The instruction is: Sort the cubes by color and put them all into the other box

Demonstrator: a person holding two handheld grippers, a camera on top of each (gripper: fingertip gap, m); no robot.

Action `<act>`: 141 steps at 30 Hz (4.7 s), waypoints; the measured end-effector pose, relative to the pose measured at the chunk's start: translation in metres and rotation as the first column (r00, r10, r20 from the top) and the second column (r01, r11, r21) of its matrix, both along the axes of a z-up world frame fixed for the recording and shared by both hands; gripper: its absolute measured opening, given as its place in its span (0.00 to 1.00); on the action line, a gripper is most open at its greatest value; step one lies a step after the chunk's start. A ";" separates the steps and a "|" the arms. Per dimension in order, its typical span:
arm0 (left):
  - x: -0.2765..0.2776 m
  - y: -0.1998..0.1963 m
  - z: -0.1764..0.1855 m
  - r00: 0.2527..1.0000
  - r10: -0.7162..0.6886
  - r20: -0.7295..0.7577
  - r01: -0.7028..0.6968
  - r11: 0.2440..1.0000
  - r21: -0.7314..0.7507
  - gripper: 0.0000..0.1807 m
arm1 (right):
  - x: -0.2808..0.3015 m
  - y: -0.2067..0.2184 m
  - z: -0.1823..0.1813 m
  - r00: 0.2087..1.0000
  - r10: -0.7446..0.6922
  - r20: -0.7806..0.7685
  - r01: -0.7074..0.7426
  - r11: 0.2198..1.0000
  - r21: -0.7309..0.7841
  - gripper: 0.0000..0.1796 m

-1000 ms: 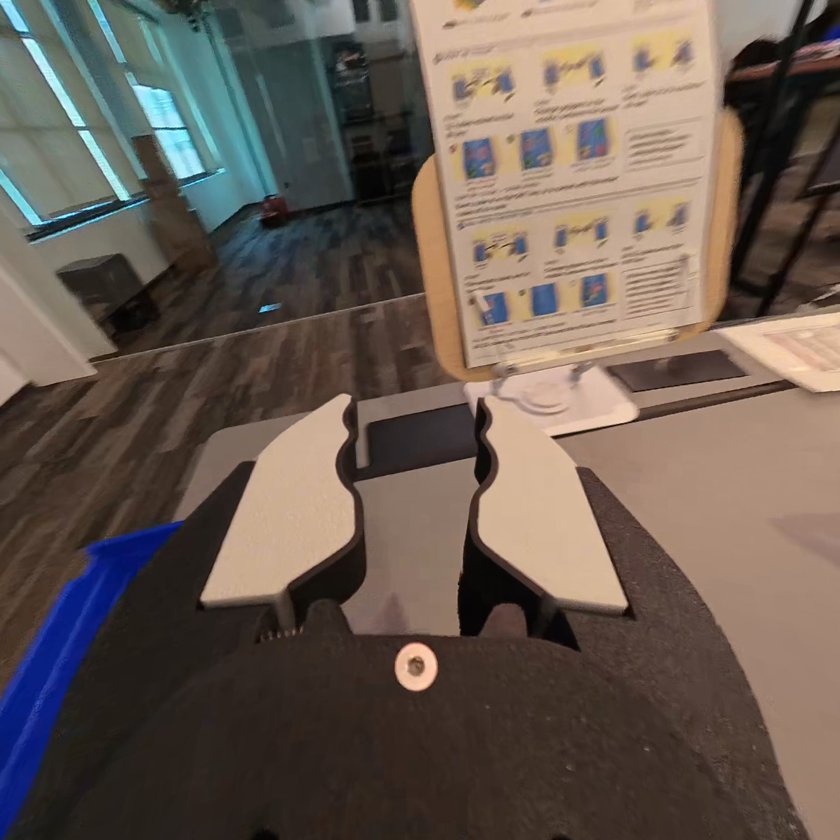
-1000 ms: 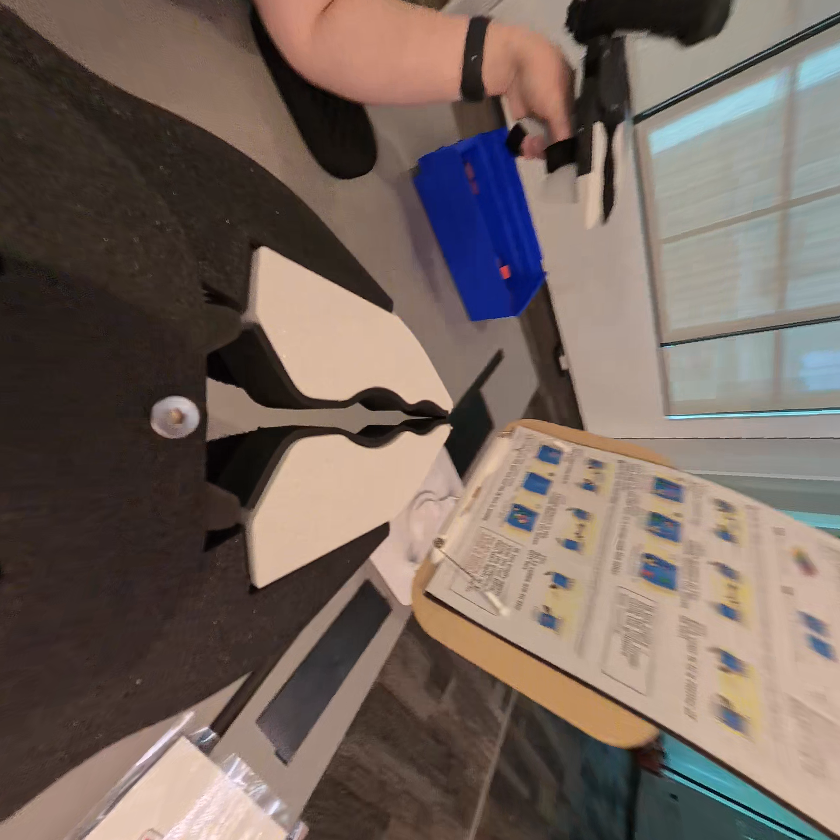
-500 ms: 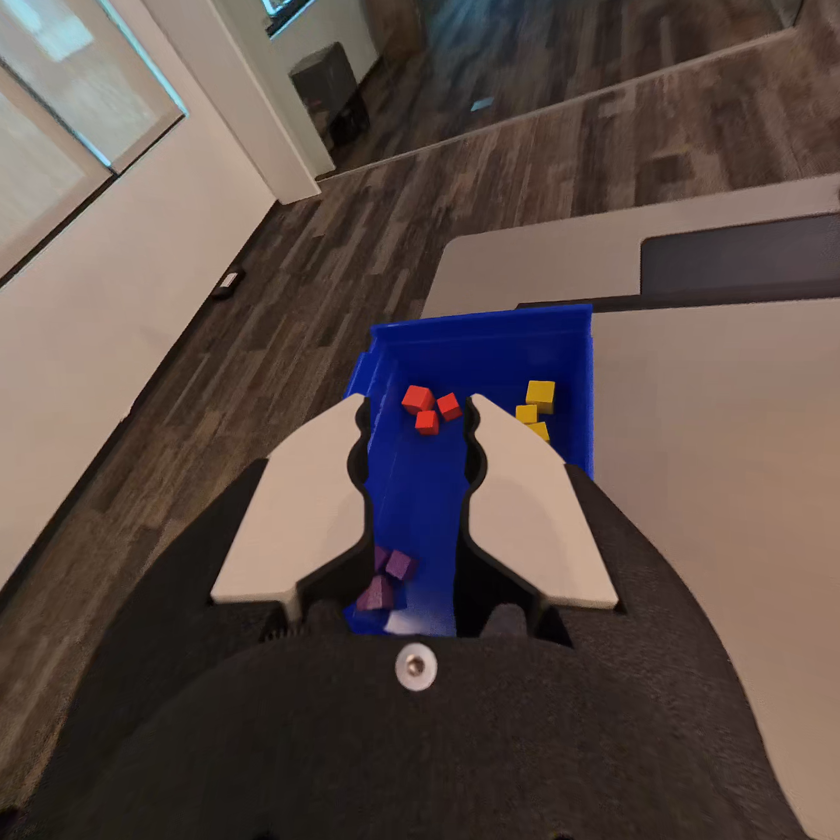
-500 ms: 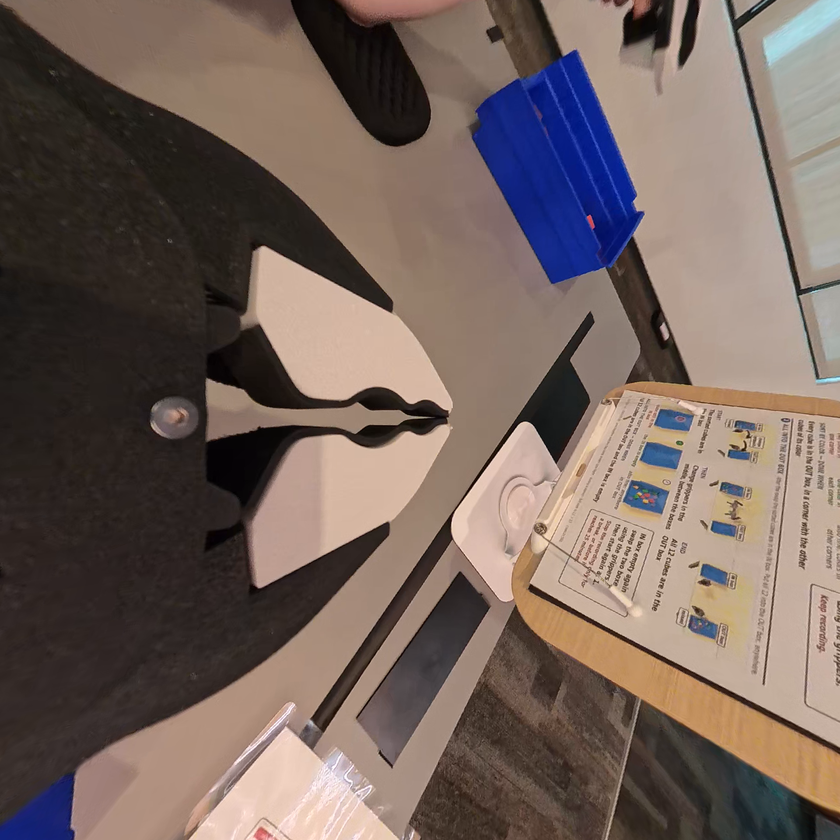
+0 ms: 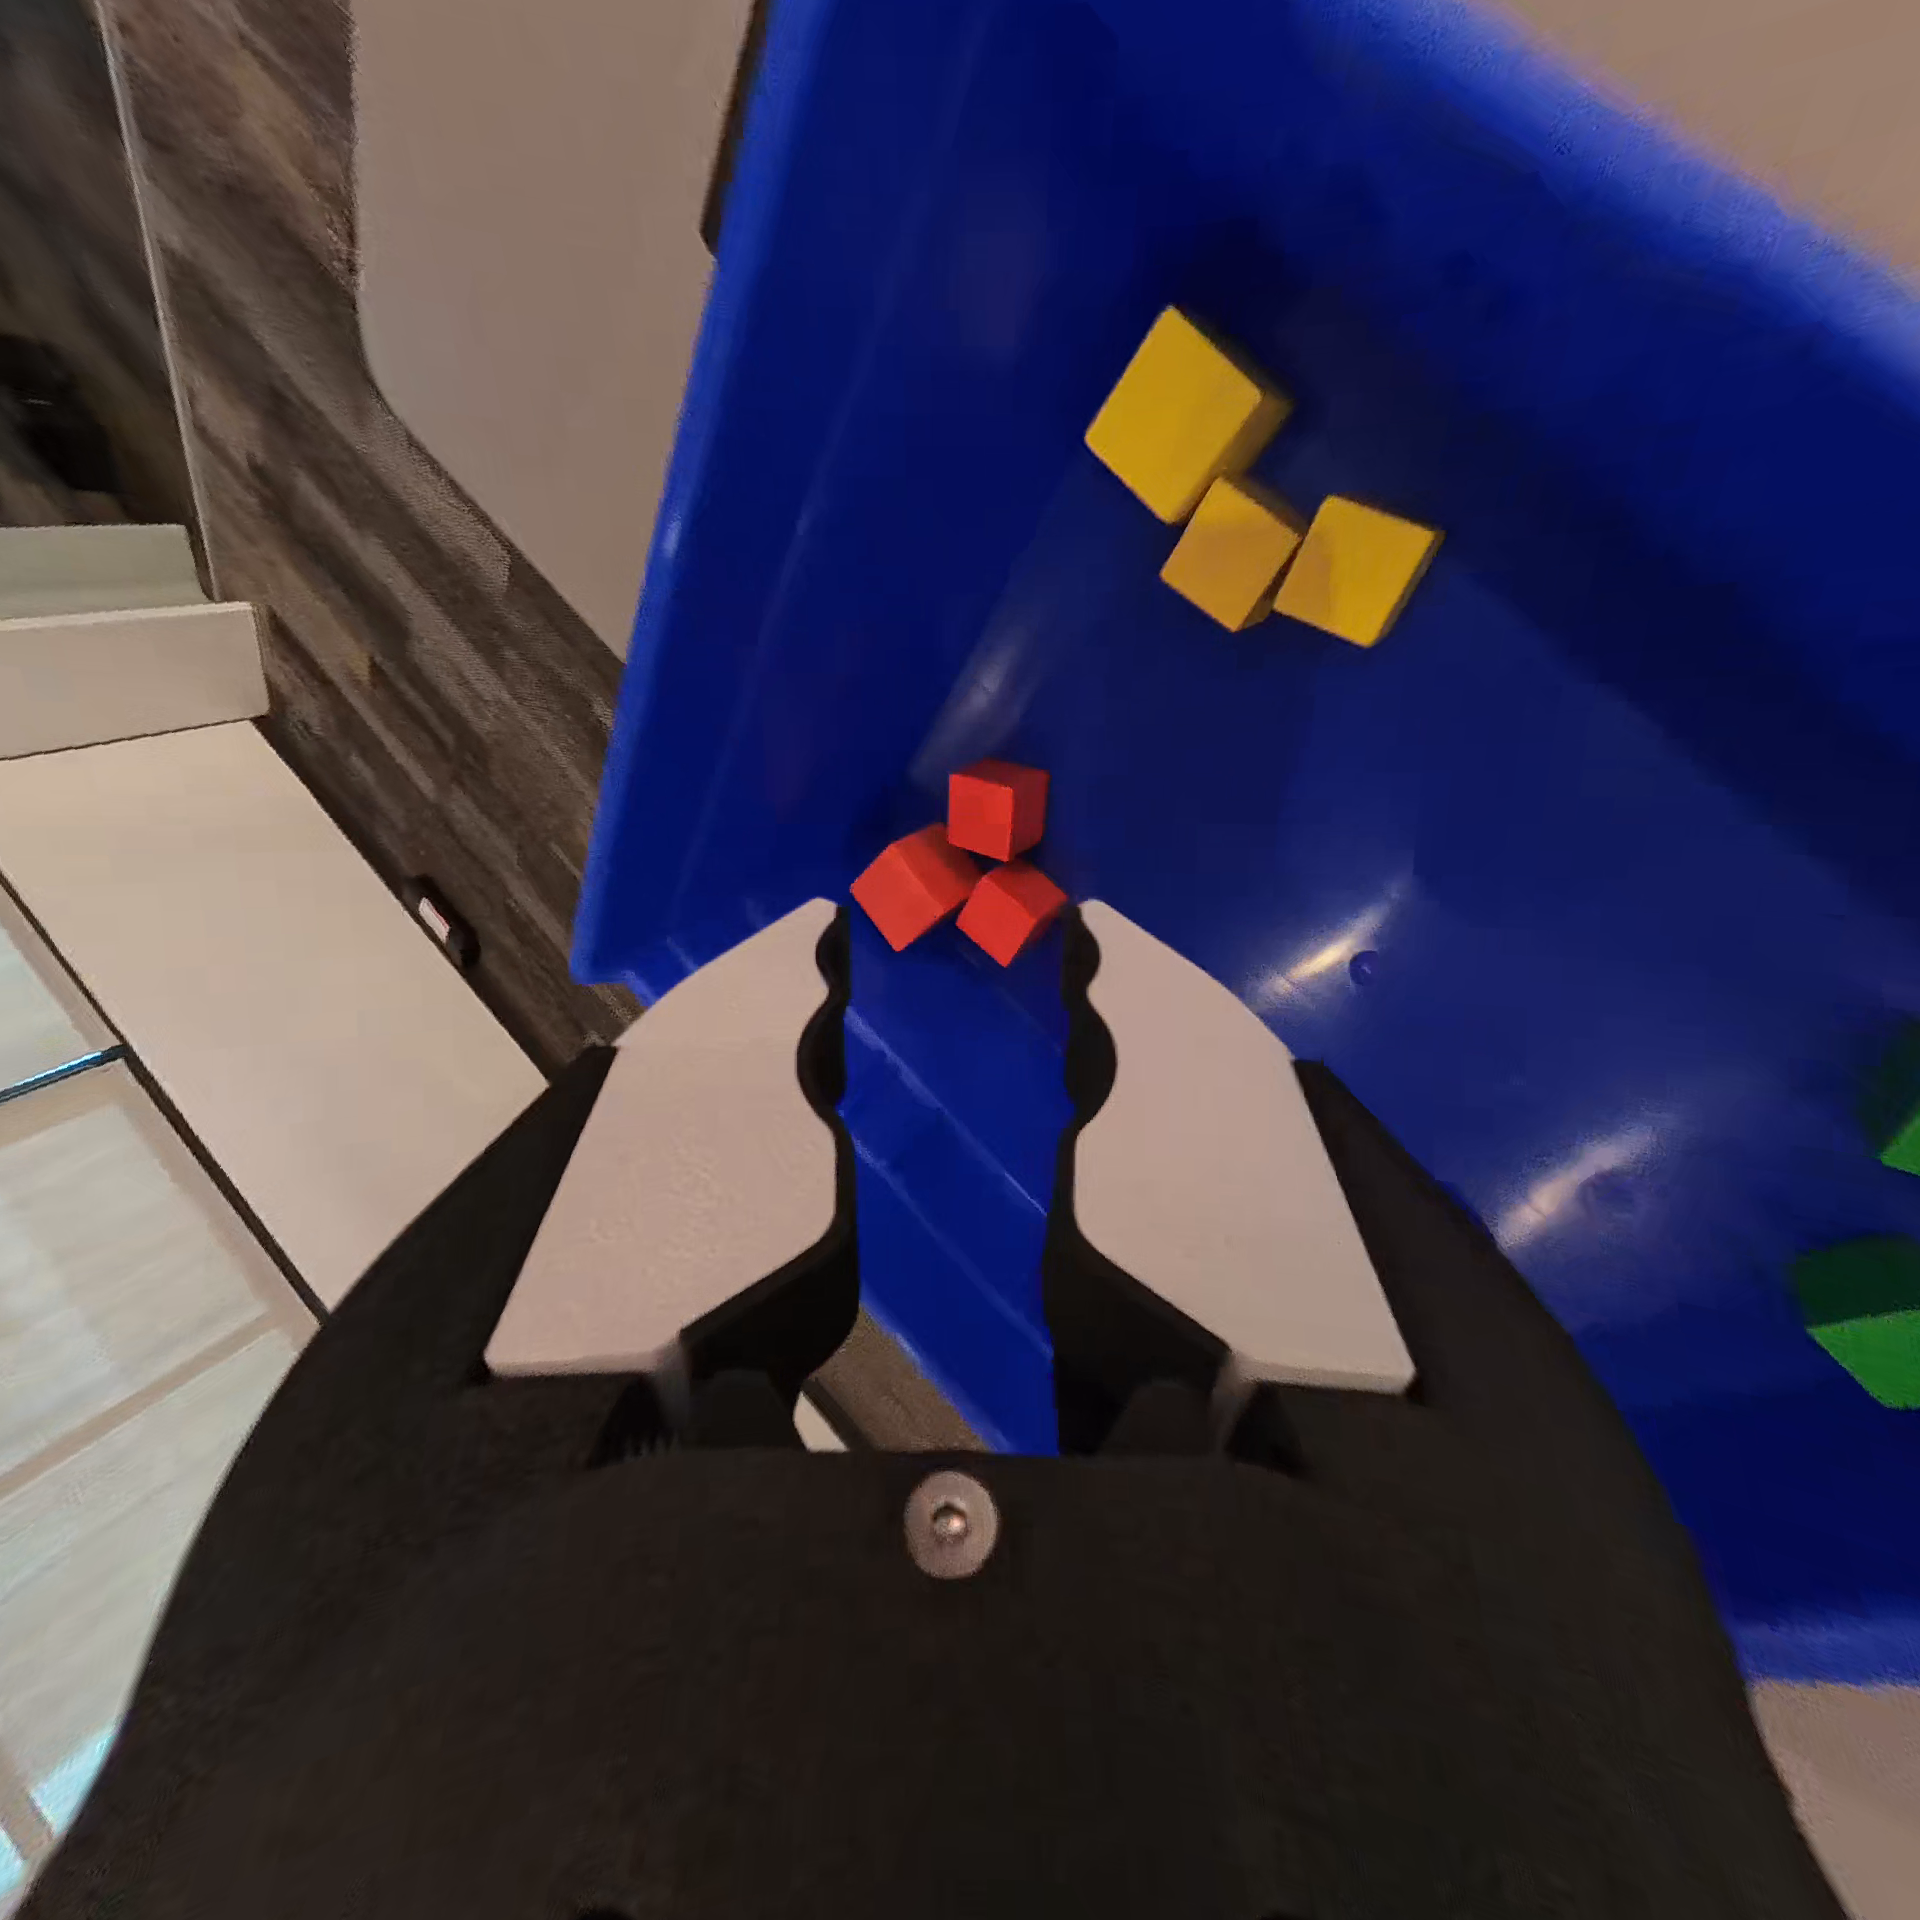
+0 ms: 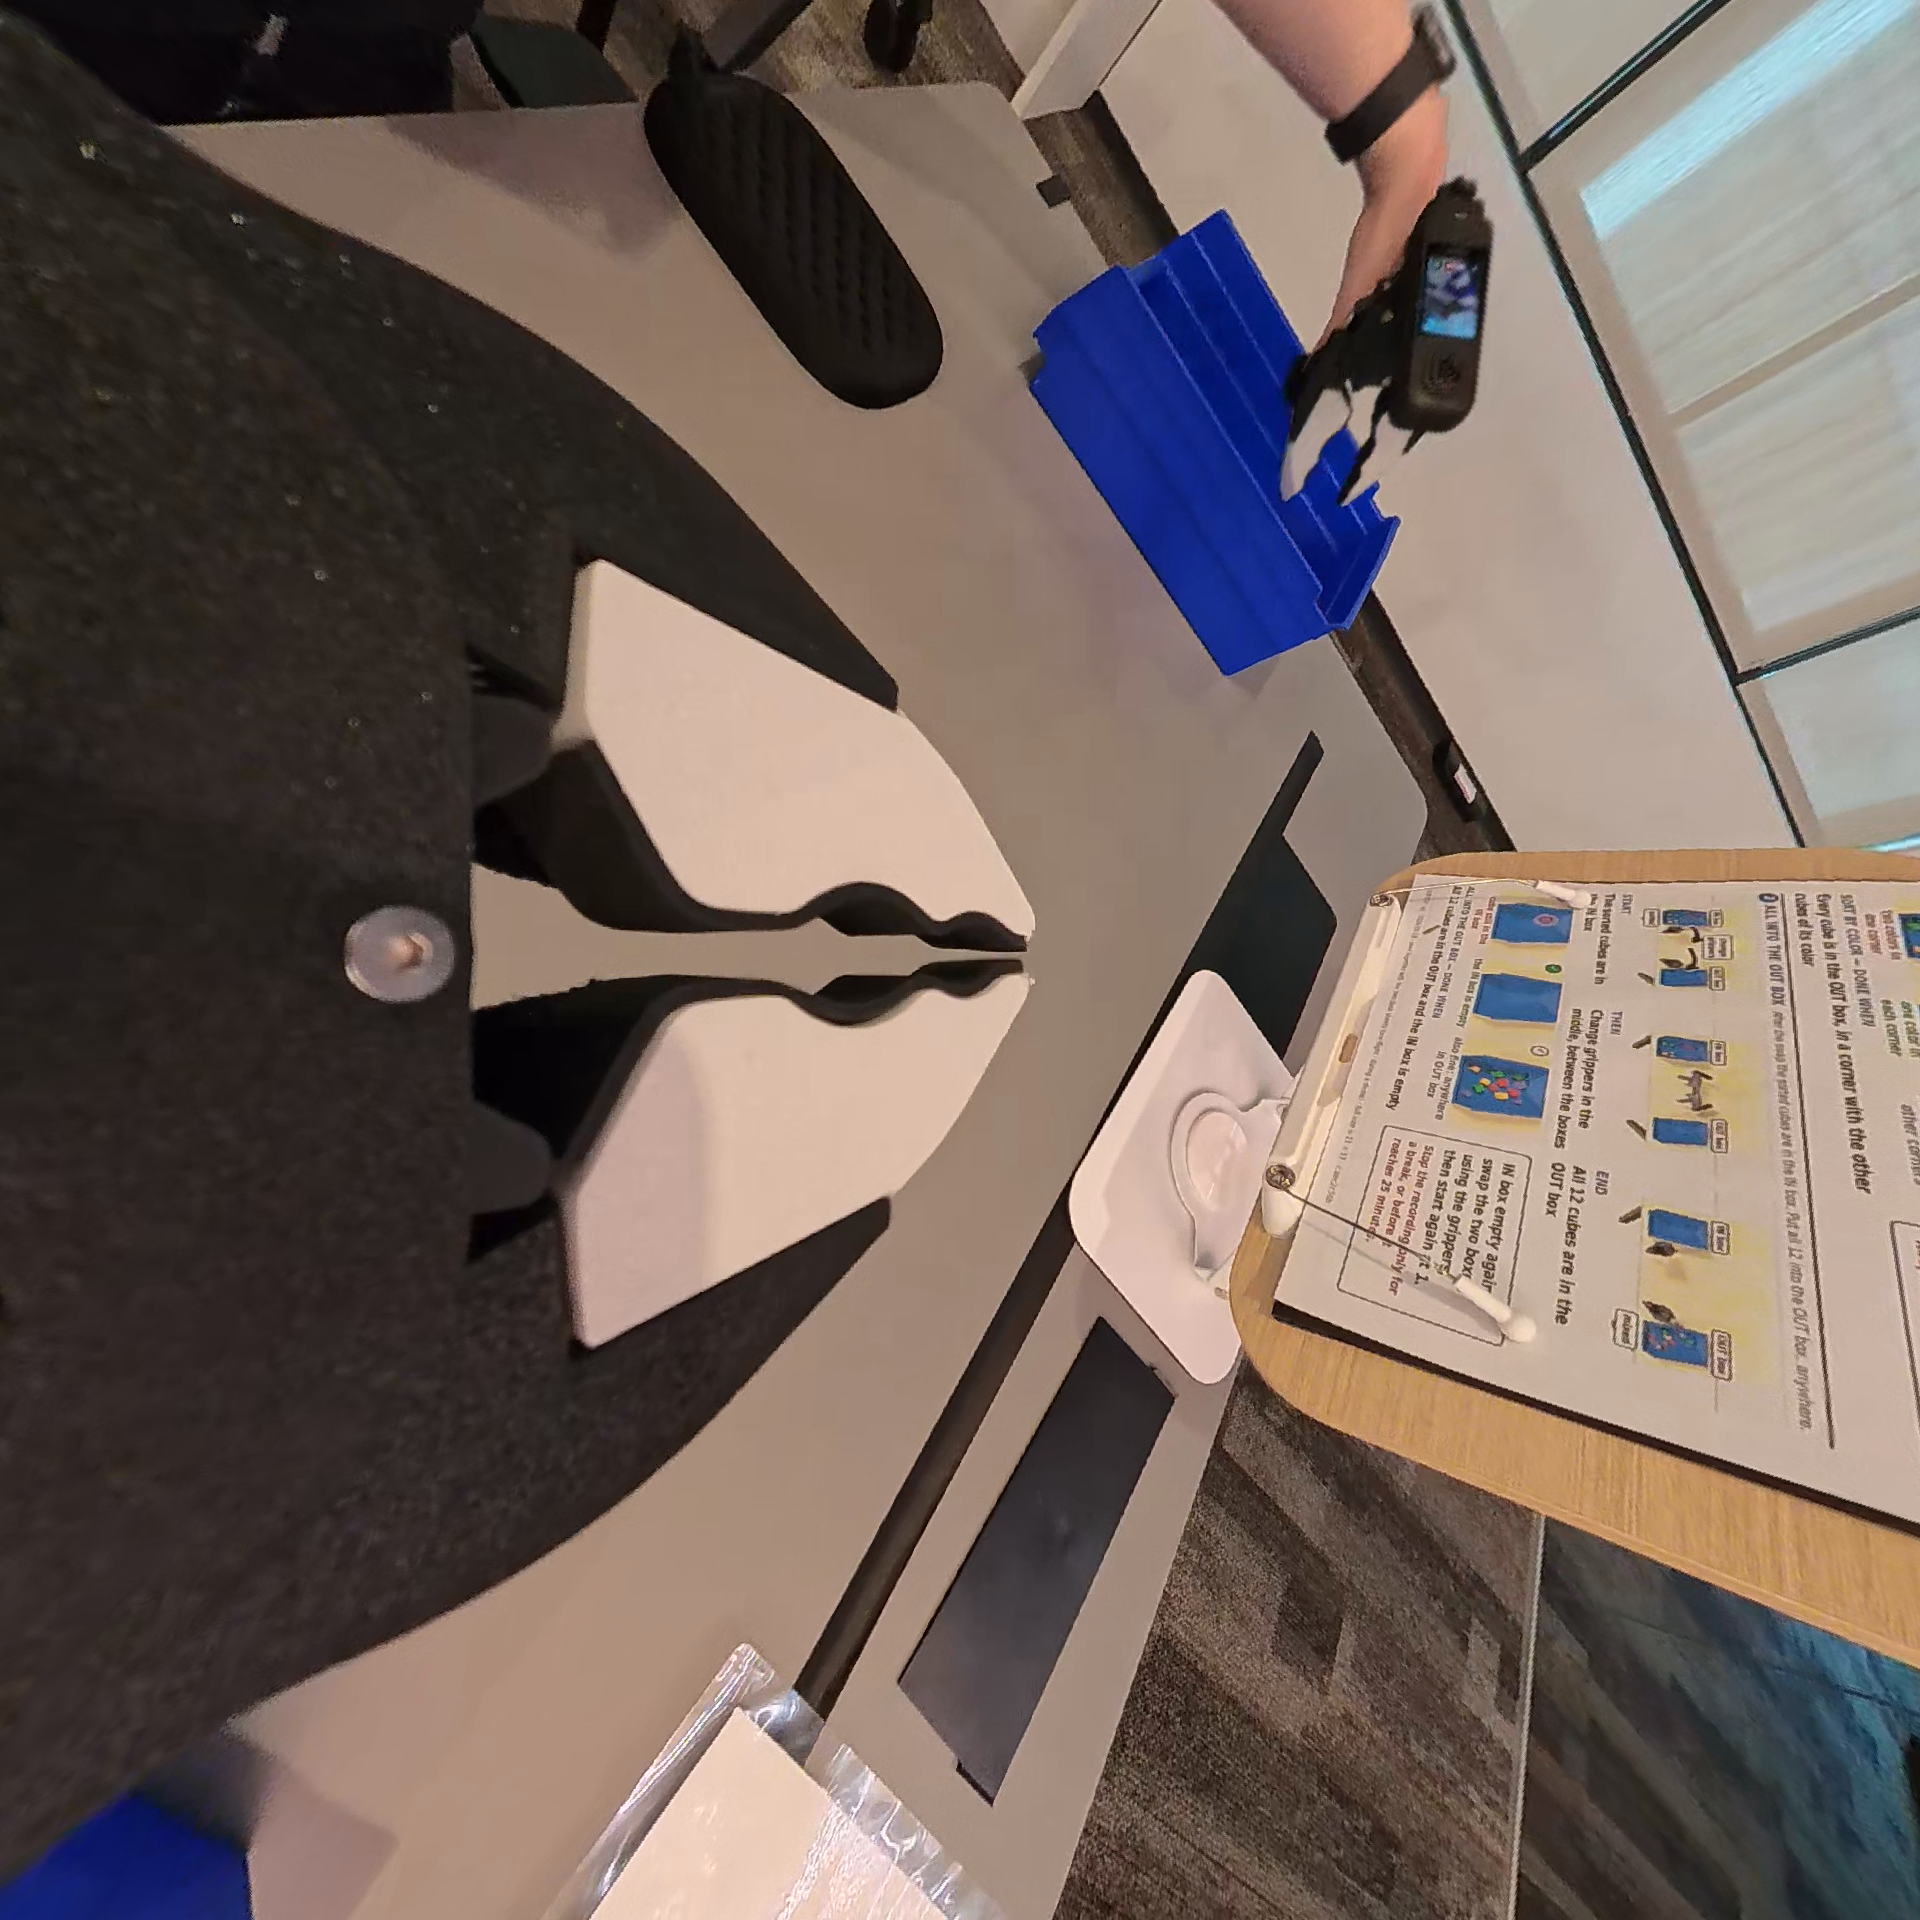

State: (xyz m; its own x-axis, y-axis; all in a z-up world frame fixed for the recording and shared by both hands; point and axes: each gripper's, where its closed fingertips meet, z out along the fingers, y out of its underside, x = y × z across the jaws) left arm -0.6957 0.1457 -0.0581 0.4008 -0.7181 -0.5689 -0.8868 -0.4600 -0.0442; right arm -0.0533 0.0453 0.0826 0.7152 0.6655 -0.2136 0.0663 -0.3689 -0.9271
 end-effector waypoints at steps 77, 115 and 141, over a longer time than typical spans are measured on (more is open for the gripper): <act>0.406 -0.159 0.156 0.286 -0.852 0.439 0.481 0.524 0.703 0.09 | 0.024 -0.011 0.025 0.990 -0.123 0.064 0.123 0.992 0.011 0.12; 0.362 -0.177 0.125 0.421 -0.807 0.414 0.529 0.589 0.611 0.10 | 0.287 -0.100 -0.211 0.763 -0.548 0.344 0.605 0.417 -0.678 0.28; -0.052 -0.016 -0.045 0.692 0.680 0.244 -0.683 0.725 -0.083 0.12 | 0.162 -0.054 0.046 0.907 -0.422 -0.001 0.410 0.880 0.240 0.25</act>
